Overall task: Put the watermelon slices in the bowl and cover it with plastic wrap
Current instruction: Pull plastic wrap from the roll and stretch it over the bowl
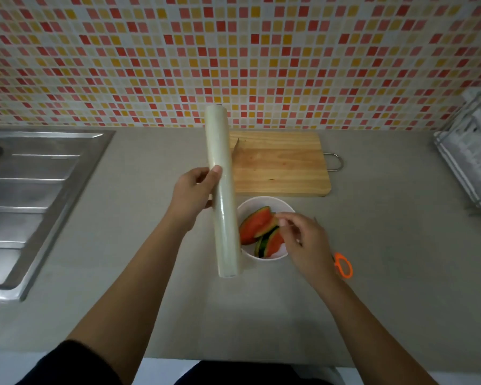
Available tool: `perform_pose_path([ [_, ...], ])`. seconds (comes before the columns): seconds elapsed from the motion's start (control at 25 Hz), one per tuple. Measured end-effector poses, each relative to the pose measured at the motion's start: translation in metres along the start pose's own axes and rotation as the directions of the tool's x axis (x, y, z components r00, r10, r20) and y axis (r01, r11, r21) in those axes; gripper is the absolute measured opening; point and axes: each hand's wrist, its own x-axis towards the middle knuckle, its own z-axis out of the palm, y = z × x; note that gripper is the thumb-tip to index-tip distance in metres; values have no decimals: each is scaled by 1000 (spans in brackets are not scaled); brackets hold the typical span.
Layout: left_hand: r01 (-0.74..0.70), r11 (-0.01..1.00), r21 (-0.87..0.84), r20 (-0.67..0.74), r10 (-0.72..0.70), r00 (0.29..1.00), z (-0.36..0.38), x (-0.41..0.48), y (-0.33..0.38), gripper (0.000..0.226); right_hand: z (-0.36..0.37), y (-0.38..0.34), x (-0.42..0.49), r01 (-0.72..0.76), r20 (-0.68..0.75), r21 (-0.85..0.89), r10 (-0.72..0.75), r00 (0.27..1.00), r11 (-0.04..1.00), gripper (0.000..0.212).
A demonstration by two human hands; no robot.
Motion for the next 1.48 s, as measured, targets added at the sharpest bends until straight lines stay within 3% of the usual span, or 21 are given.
perform_pose_path([
  [0.12,-34,999,-11,-19,33,999,21,0,13,40,4,-12,-7,-185,182,104,164,969,977,16],
  [0.28,-67,998,-3,-69,66,995,35,-2,21,32,5,-16,-15,-267,136,239,240,961,934,19],
  [0.4,-93,995,30,-129,96,987,39,-4,24,22,4,-18,-21,-258,107,258,238,965,931,17],
  [0.6,-124,988,94,-197,140,970,41,-9,24,32,2,-22,-28,-190,2,163,192,981,968,4],
  [0.8,-163,971,177,-221,201,954,45,-16,24,25,-1,-24,-32,-150,73,32,148,986,988,12],
  [0.88,-167,963,212,-227,215,950,47,-18,25,28,0,-25,-35,-201,102,67,194,976,977,15],
  [1.0,-105,969,224,-207,152,967,51,-22,22,45,-2,-25,-38,-314,142,185,291,946,931,20],
  [1.2,-48,995,89,-165,62,984,63,-32,15,49,-2,-26,-45,-475,207,396,428,880,786,24],
  [1.48,3,994,106,-95,7,995,82,-42,10,56,1,-22,-61,-362,159,325,327,932,874,9],
])
